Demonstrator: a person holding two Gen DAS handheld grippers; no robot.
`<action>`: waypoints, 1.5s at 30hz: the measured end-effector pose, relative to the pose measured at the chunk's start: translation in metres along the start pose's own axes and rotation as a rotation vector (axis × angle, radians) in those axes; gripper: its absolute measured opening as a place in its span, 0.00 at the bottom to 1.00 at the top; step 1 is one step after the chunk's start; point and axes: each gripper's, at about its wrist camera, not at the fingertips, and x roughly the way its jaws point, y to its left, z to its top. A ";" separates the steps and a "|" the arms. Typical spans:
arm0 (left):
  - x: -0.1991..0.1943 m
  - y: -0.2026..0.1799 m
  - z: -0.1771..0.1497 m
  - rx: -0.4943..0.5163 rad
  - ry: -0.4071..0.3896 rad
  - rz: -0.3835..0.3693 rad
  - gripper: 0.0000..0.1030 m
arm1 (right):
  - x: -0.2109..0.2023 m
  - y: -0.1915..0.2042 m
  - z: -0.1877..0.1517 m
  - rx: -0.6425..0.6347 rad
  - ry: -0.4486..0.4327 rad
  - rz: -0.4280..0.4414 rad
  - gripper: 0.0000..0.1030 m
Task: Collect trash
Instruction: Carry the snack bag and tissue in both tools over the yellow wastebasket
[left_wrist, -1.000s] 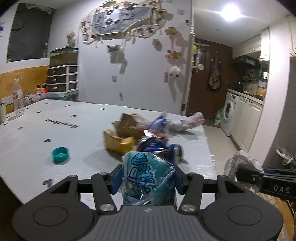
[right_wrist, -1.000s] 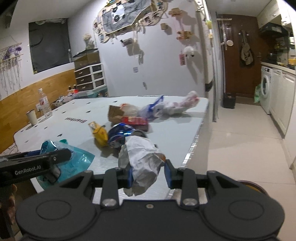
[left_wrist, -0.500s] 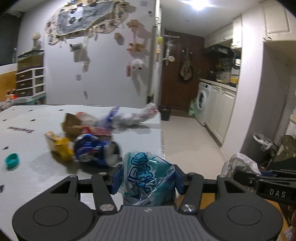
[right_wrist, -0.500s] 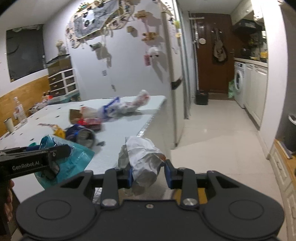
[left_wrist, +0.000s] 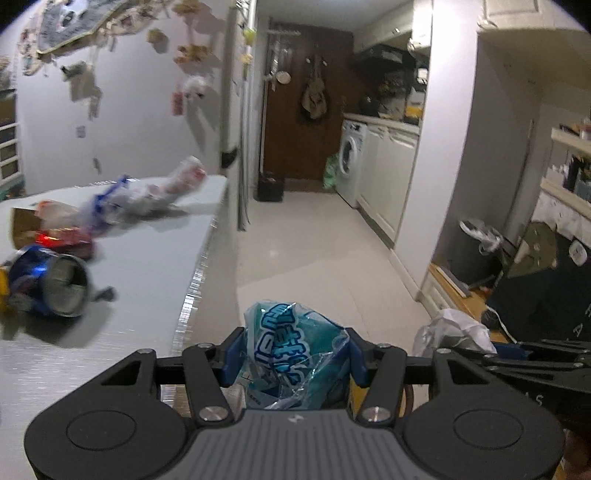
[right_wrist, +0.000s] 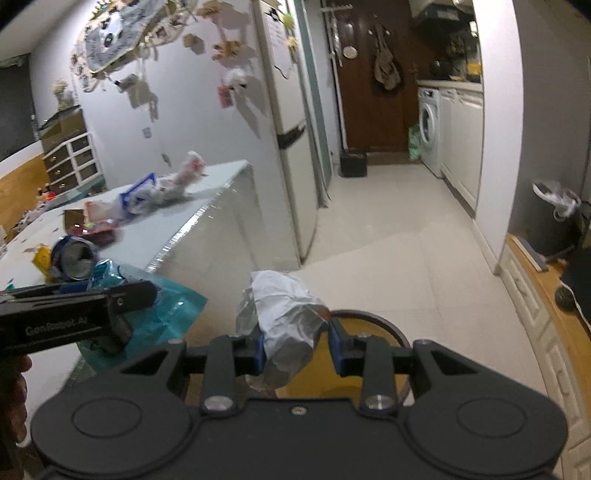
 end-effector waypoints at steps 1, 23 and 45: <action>0.008 -0.005 -0.001 0.006 0.012 -0.007 0.54 | 0.005 -0.006 -0.001 0.008 0.009 -0.005 0.33; 0.200 -0.043 -0.047 -0.023 0.308 -0.024 0.55 | 0.141 -0.097 -0.033 0.100 0.316 -0.072 0.33; 0.299 -0.022 -0.076 0.033 0.486 -0.037 0.57 | 0.240 -0.104 -0.040 0.073 0.545 -0.052 0.36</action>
